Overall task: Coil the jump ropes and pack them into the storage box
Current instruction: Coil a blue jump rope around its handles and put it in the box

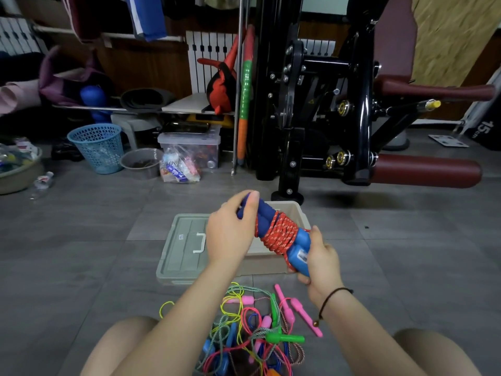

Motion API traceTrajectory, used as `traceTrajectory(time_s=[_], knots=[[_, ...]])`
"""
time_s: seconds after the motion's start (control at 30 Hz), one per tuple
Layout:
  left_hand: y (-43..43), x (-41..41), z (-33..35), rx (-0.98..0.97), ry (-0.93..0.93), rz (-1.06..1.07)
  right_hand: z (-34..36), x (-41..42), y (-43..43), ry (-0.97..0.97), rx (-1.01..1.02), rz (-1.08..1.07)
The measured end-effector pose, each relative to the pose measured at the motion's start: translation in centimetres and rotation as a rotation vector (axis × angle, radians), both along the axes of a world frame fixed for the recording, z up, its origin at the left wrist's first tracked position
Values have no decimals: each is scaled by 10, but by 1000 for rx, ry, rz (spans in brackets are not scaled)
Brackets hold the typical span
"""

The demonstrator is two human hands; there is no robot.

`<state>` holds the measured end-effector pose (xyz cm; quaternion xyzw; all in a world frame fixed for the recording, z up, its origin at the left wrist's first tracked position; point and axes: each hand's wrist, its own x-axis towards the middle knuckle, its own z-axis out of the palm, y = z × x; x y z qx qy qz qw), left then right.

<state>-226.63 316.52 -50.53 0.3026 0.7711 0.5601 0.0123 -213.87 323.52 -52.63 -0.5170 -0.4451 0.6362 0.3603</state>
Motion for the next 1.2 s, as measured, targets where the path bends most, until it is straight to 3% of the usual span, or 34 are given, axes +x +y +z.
traceTrajectory(time_s=[0.1,0.27,0.37,0.43,0.57,0.7,0.77,0.87,1.1,1.2], knots=[[0,-3,4,14,121,-23,3,3,-3,25,-57,-14],[8,-23,3,-11,53,-104,11,4,-2,11,-42,47],[12,-37,-9,-32,-159,-245,15,1,6,-31,-15,83],[12,-39,-12,-82,-320,-316,21,0,16,44,-37,98],[11,-38,-10,102,-653,-275,28,9,35,603,-234,191],[11,-31,-9,229,-763,-390,13,-5,20,420,-162,474],[12,-24,-14,129,-765,-517,0,-13,15,338,-51,520],[17,-17,-32,-169,-712,-640,-13,-15,25,186,10,437],[32,-57,-95,-653,-509,-663,-59,-23,70,-105,-68,509],[35,-100,-109,-875,-334,-531,-83,-35,90,-151,-146,532]])
